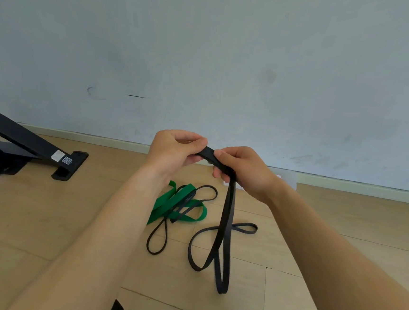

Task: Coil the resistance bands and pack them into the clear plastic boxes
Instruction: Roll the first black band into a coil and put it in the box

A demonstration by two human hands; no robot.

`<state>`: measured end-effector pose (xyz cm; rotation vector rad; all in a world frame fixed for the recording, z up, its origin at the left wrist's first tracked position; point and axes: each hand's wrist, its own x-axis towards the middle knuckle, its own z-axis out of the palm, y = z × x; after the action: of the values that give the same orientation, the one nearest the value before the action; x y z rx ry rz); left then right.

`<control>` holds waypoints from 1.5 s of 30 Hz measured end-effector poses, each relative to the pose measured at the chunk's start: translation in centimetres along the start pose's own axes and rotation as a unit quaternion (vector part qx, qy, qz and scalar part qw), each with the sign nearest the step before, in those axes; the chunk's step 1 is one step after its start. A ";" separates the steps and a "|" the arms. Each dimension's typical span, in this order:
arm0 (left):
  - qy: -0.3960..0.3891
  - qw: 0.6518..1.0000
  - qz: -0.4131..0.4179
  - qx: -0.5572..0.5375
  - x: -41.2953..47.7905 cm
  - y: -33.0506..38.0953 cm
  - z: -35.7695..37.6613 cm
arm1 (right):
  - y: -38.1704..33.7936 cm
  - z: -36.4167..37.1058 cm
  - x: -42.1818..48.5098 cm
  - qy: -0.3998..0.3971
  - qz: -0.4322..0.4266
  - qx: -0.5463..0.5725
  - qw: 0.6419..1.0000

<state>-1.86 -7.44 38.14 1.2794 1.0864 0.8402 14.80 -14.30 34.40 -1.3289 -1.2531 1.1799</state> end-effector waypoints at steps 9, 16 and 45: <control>-0.069 0.955 -0.153 -0.243 -0.2 -0.3 0.2 | 0.5 -0.4 0.2 -0.040 -0.031 0.164 0.985; -0.013 0.971 0.129 0.202 0.1 -0.9 0.2 | 1.3 -0.8 0.2 -0.031 -0.005 0.147 0.989; -0.072 0.907 0.176 0.376 -0.8 -0.6 0.0 | -0.1 -1.4 -0.8 0.001 0.124 0.137 0.983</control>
<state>-2.11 -8.25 37.67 2.2024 1.1160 0.5749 16.17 -15.12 34.72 -1.3021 -0.9021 1.4671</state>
